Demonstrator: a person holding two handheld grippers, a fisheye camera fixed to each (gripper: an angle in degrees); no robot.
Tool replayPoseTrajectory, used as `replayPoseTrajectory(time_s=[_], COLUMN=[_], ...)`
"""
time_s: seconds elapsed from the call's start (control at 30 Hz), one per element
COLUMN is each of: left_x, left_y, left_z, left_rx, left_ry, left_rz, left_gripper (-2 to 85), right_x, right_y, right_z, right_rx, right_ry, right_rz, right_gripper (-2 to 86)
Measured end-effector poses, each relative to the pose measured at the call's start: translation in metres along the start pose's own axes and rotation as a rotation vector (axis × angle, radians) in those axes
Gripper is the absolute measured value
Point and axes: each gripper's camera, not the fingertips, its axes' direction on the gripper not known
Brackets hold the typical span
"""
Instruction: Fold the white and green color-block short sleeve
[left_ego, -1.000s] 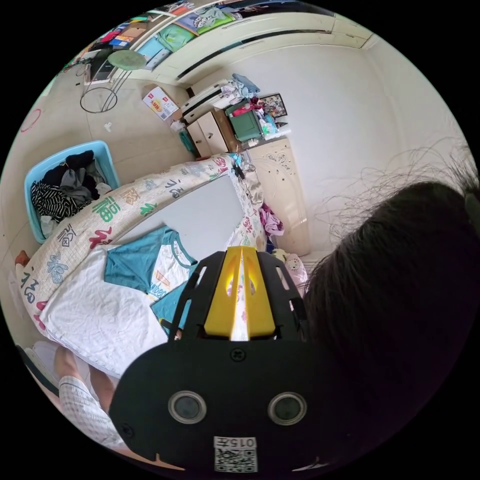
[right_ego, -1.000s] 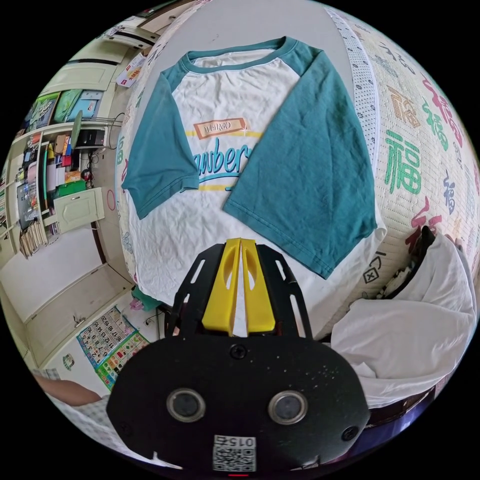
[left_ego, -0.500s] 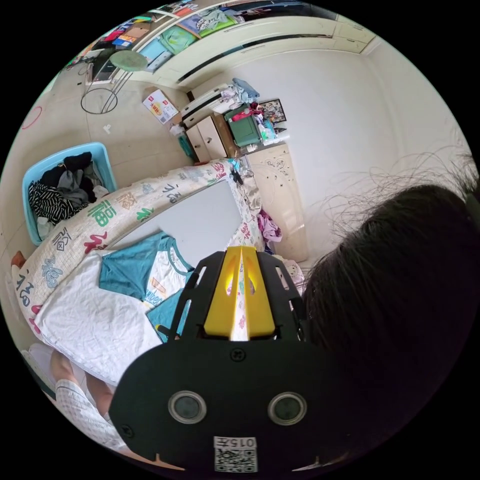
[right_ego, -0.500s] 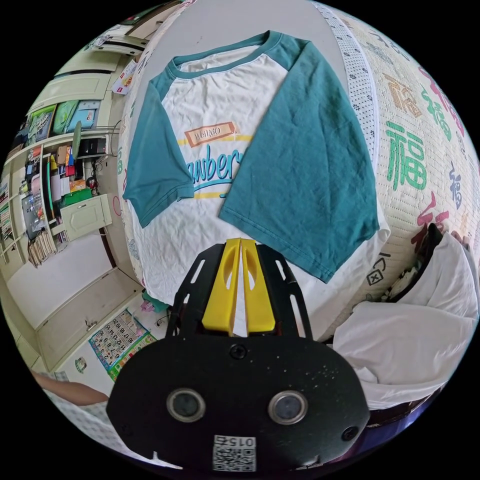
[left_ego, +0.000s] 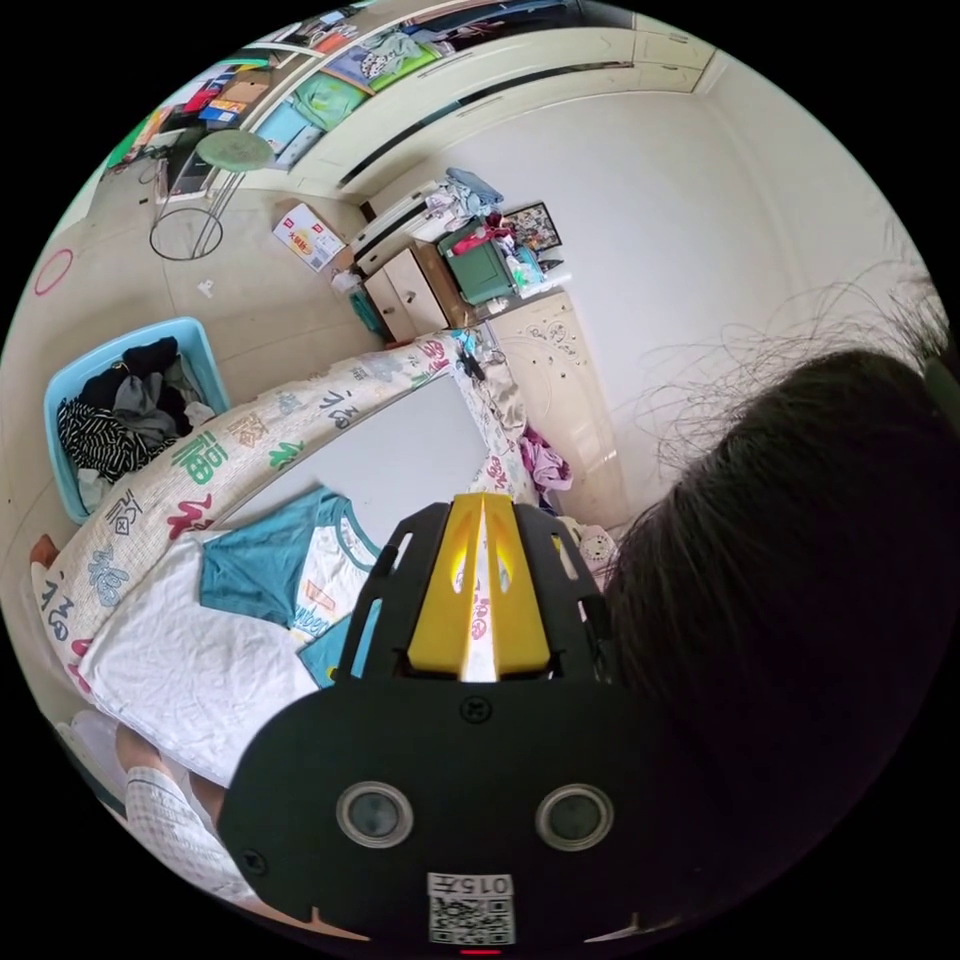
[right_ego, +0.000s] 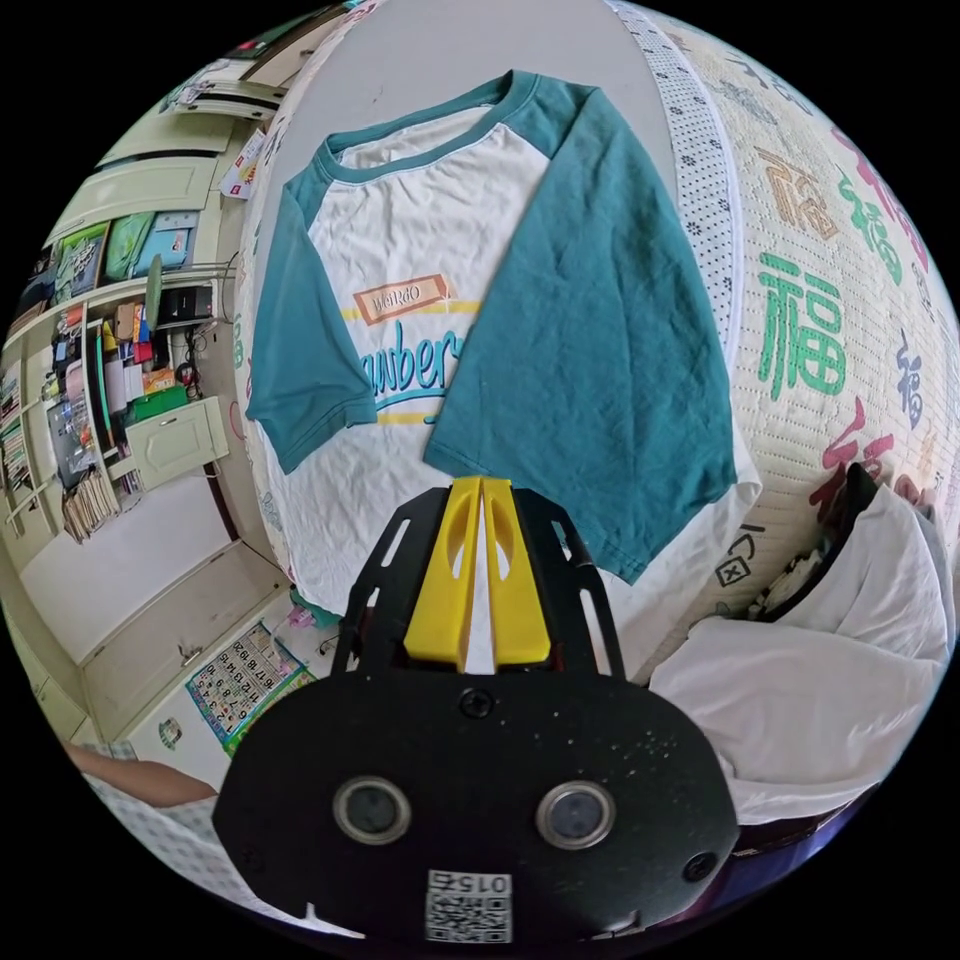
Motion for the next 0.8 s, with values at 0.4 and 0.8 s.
replayPoseTrajectory(time_s=[0.4, 0.8], left_x=[0.059, -0.006], left_y=[-0.014, -0.040], left_z=[0.065, 0.266], left_rx=[-0.016, -0.261], left_ry=[-0.048, -0.306], left_rz=[-0.002, 0.036], left_gripper=[-0.8, -0.7], right_x=[0.005, 0.010], right_y=[-0.035, -0.066], right_z=[-0.038, -0.082], right_rx=[0.009, 0.069], right_ry=[-0.014, -0.047], right_rz=[0.006, 0.015], right_gripper=[-0.5, -0.5])
